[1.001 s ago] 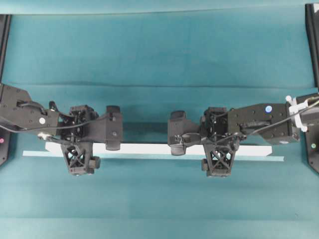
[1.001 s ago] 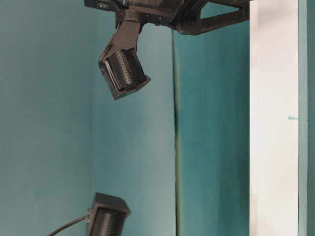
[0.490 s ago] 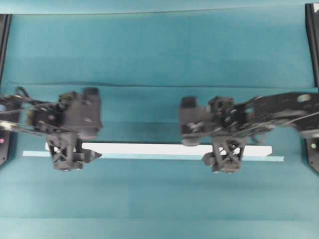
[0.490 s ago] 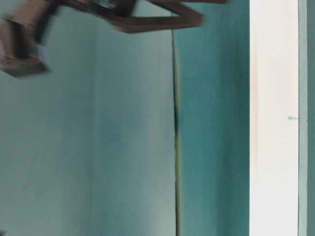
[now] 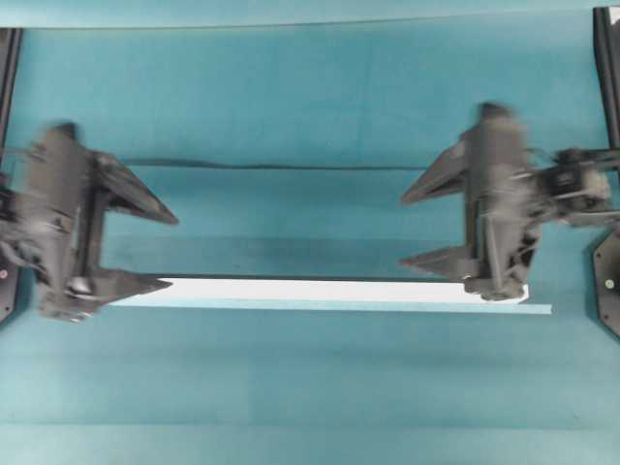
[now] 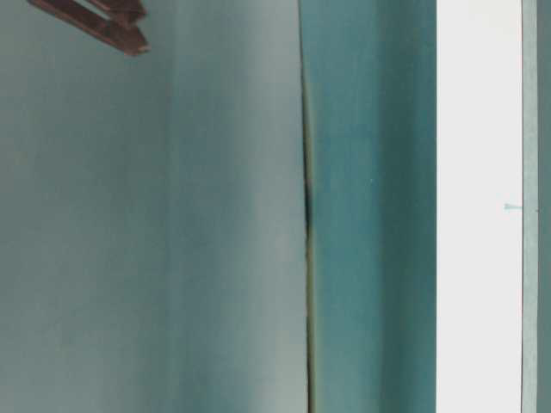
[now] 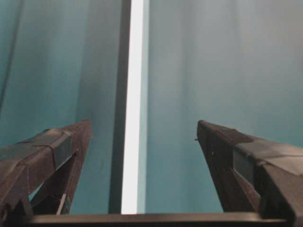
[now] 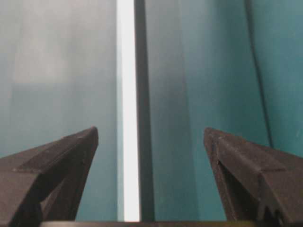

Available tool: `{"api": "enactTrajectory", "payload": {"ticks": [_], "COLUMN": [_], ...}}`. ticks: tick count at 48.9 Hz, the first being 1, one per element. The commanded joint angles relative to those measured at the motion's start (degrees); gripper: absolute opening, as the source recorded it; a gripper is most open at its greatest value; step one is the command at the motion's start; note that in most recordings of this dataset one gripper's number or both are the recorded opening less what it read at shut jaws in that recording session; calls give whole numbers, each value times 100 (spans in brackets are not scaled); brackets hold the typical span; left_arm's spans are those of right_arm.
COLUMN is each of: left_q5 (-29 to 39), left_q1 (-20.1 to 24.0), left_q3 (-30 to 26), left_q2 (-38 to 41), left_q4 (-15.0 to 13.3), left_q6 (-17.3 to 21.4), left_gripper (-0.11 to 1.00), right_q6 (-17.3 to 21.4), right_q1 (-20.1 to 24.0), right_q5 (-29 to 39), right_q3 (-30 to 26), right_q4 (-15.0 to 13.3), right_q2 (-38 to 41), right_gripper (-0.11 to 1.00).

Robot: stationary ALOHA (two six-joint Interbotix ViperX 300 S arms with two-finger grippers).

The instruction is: Lift a wooden board with both hands.

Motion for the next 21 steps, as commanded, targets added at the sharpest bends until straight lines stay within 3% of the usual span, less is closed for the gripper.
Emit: {"api": "enactTrajectory", "payload": {"ticks": [1, 21], "left_q5": [-281, -580], "left_q1": [9, 26], "left_q3": [-44, 26], "left_q2": [-202, -738], "left_q4": [-9, -9], "left_q6": [-9, 0], "left_gripper": [100, 99], "right_q6": [-18, 44], "right_q1": [-9, -26], "right_q5": [-229, -272], "right_q3": [141, 563], "right_q4": [9, 9], "right_q2": [-316, -1521], "right_gripper": [92, 92]}}
